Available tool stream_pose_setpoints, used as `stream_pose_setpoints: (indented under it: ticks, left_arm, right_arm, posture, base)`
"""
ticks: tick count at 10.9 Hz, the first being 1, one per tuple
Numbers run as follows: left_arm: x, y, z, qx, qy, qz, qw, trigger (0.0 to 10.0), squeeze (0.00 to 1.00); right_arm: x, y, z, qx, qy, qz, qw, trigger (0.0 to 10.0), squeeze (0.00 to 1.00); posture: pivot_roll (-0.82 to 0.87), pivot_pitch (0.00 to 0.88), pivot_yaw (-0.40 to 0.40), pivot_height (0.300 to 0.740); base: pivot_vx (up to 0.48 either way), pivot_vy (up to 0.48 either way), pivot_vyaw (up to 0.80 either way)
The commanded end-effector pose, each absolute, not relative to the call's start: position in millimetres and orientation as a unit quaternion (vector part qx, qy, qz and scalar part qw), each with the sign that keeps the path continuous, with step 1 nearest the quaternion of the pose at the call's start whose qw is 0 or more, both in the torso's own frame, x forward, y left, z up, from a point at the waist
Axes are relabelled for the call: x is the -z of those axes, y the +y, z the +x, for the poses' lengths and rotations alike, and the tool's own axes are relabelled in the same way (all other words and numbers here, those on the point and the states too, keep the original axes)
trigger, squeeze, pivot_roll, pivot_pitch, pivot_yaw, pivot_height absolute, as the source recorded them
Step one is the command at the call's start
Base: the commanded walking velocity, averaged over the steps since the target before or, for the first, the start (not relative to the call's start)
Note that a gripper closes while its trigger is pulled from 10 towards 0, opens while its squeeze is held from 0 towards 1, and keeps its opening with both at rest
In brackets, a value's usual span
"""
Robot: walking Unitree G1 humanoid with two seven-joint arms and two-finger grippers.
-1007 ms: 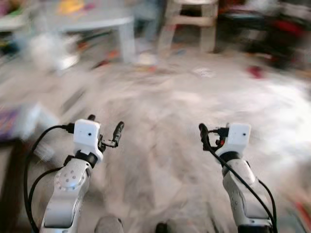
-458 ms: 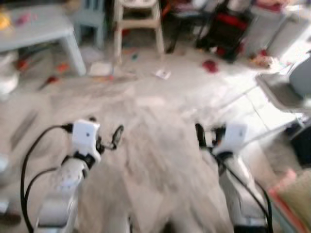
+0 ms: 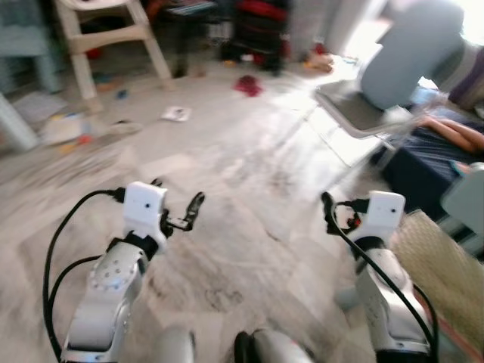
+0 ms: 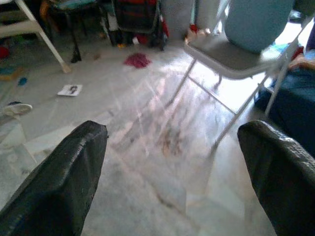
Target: Move the pillow to the sofa
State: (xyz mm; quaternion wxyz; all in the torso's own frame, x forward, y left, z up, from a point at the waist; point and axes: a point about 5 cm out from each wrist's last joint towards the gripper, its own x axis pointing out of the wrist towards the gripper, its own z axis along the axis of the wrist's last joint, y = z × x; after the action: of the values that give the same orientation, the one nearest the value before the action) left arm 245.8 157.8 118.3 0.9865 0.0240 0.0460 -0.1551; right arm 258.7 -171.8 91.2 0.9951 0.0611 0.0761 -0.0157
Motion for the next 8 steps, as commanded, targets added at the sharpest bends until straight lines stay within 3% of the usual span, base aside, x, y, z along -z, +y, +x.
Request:
stream_pose_setpoints:
  ticks: [1,2,8]
  left_arm:
    - [-122.7,157.6,246.2,0.164,0.042,0.008,0.986,10.0,0.0]
    - [-123.3,158.7,247.2,0.164,0.043,0.002,0.986,10.0,0.0]
    - [-123.9,158.6,246.7,0.17,0.047,-0.007,0.984,10.0,0.0]
  right_arm:
    - [-94.1,-176.3,256.8,0.018,0.073,0.058,0.995,10.0,0.0]
    - [-93.9,-176.0,256.6,0.017,0.076,0.055,0.995,10.0,0.0]
    - [-92.5,-176.8,256.1,0.019,0.083,0.06,0.995,10.0,0.0]
  posture:
    - [-0.01,0.144,-0.077,0.74]
    - [-0.01,0.147,-0.077,0.74]
    - [-0.02,0.156,-0.075,0.74]
  base:
    - [0.0,-0.3,0.0]
    - [0.0,-0.375,0.0]
    - [0.0,-0.421,-0.78]
